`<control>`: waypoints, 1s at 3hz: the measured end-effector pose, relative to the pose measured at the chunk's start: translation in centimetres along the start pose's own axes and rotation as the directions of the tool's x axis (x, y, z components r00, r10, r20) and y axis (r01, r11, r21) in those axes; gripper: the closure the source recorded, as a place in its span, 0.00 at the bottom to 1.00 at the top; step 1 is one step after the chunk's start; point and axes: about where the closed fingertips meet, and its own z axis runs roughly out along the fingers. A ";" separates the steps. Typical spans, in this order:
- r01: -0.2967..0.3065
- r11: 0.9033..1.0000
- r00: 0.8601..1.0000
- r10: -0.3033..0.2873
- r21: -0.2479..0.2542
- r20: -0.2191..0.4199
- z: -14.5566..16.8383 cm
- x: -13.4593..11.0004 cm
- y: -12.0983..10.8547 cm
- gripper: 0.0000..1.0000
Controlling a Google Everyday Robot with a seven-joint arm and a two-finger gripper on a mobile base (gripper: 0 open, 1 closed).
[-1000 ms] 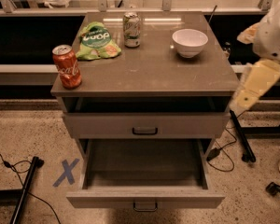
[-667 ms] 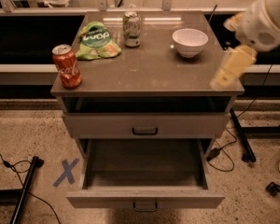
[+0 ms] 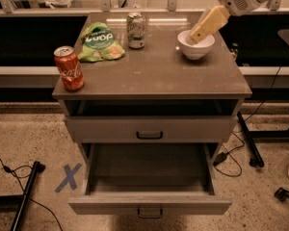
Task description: Place 7up can into middle drawer
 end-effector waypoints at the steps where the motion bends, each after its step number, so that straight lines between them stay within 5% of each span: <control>1: -0.084 0.994 0.994 0.078 0.076 0.080 3.0 -1.2 -3.3 0.00; 2: -0.102 0.985 0.989 0.085 0.141 0.120 2.8 -2.1 -5.1 0.00; 3: -0.105 0.984 0.987 0.086 0.142 0.137 3.1 -2.3 -5.1 0.00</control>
Offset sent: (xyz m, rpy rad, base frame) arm 0.0351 0.0111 0.0030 0.0844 -0.0330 -0.0493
